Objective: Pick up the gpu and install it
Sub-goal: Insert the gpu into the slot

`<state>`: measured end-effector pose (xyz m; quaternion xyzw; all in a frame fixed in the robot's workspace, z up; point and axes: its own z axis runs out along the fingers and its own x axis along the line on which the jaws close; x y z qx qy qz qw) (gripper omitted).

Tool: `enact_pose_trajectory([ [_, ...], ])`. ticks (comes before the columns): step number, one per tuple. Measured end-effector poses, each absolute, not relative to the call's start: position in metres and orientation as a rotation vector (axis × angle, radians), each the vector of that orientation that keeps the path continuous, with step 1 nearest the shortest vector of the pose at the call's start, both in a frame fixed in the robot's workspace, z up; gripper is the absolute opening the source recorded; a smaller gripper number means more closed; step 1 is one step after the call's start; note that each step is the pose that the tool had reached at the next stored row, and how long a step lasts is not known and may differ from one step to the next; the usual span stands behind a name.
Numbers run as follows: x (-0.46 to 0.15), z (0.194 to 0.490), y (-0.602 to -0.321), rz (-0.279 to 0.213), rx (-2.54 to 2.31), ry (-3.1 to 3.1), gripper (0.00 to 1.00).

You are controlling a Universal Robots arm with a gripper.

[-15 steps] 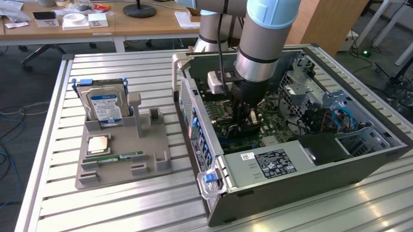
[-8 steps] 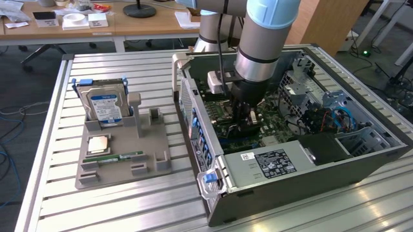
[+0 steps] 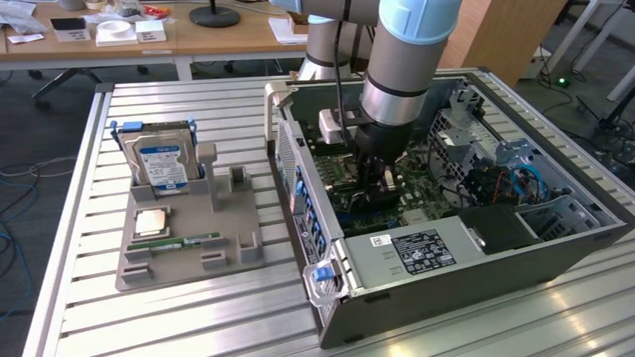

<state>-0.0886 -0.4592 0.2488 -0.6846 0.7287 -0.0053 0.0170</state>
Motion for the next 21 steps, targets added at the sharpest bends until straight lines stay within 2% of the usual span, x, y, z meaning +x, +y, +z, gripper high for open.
enact_pose_trajectory([
  [11,-0.089,0.25,-0.459,-0.017,-2.128,2.265,0.4],
  [21,-0.089,0.274,-0.459,-0.016,-2.128,2.265,0.4],
])
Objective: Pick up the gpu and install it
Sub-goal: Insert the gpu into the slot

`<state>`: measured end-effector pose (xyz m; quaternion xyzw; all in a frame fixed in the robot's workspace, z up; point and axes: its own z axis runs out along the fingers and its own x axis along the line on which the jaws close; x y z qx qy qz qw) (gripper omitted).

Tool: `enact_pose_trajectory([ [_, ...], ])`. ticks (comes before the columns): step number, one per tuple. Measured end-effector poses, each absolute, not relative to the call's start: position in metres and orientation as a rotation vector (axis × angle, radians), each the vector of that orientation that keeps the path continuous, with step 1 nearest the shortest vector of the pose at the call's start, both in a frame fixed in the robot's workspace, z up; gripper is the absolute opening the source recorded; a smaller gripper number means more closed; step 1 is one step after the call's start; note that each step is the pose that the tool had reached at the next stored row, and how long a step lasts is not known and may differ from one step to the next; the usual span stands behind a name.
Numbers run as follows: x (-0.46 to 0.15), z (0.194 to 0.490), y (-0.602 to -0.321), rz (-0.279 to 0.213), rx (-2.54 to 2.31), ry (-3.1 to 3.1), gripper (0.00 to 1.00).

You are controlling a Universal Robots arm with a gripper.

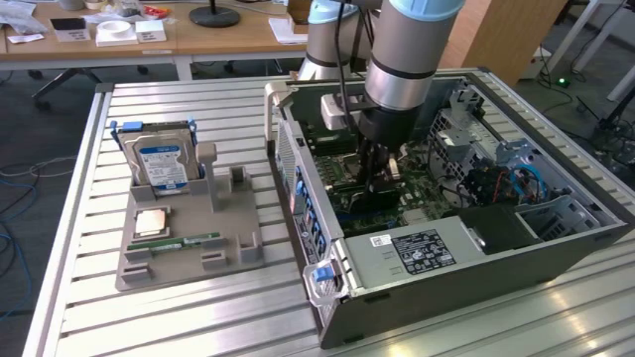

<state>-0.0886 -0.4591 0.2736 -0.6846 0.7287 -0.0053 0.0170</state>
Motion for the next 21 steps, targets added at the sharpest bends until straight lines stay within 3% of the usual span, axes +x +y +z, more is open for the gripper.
enact_pose_trajectory([
  [21,-0.089,0.317,-0.459,-0.017,-2.127,2.264,0.4],
])
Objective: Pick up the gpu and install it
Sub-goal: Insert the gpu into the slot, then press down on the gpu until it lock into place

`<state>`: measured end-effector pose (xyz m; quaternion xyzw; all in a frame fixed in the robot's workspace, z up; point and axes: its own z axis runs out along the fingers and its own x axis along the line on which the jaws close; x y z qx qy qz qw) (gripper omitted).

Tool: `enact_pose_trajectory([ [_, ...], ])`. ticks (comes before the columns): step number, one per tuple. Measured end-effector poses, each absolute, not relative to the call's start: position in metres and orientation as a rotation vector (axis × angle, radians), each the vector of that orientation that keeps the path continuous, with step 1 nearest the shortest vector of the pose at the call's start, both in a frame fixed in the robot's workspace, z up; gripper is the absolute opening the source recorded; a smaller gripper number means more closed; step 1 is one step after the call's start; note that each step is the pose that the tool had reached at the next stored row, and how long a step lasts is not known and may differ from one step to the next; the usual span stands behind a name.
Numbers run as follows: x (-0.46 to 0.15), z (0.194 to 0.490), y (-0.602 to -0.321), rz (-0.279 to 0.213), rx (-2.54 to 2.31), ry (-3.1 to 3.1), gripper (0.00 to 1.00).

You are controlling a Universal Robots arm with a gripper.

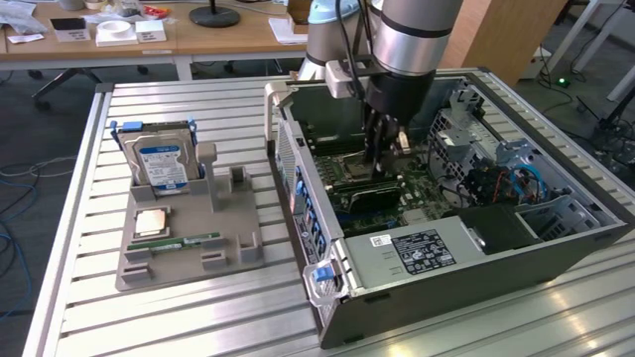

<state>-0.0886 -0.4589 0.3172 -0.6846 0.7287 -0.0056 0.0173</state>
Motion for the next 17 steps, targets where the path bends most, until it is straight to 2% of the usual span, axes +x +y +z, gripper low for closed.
enact_pose_trajectory([
  [17,-0.0886,0.3211,-0.4589,-0.018,-2.128,2.265,0.4],
])
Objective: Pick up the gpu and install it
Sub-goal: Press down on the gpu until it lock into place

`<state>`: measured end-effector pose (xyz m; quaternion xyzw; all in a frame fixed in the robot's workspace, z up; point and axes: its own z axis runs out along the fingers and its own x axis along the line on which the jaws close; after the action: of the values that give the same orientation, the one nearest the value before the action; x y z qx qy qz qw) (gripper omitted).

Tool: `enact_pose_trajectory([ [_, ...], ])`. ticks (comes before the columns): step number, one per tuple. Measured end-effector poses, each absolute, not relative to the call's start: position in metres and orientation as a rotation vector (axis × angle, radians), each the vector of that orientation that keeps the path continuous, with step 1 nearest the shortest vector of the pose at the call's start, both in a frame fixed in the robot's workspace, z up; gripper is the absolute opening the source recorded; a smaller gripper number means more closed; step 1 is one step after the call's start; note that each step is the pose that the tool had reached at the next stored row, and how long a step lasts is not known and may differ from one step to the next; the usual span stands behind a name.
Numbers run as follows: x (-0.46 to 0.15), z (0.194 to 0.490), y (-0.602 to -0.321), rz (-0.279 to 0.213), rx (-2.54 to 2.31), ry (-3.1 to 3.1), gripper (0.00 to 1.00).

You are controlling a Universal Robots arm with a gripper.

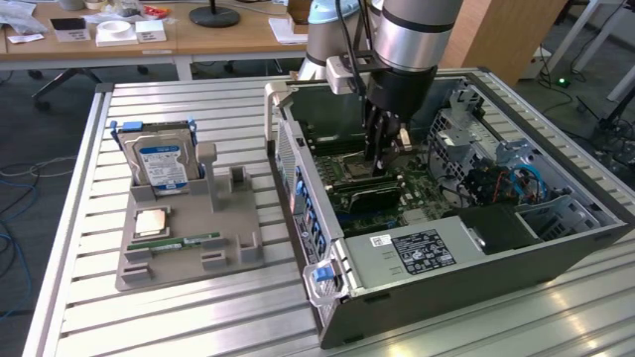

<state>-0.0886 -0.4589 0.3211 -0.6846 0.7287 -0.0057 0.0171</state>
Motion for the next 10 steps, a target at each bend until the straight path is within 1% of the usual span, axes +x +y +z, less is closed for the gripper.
enact_pose_trajectory([
  [1,-0.0886,0.3211,-0.4589,-0.018,-2.128,2.265,0.38],
  [2,-0.0886,0.3211,-0.4589,-0.018,-2.128,2.265,0.32],
  [3,-0.0886,0.3211,-0.4589,-0.018,-2.128,2.265,0.32],
  [4,-0.0886,0.3211,-0.4589,-0.018,-2.128,2.265,0.25],
  [5,-0.0886,0.3211,-0.4589,-0.018,-2.128,2.265,0.25],
  [7,-0.0886,0.3211,-0.4589,-0.018,-2.128,2.265,0.14],
  [8,-0.0886,0.3211,-0.4589,-0.018,-2.128,2.265,0.11],
  [10,-0.0886,0.3211,-0.4589,-0.018,-2.128,2.265,0.11],
])
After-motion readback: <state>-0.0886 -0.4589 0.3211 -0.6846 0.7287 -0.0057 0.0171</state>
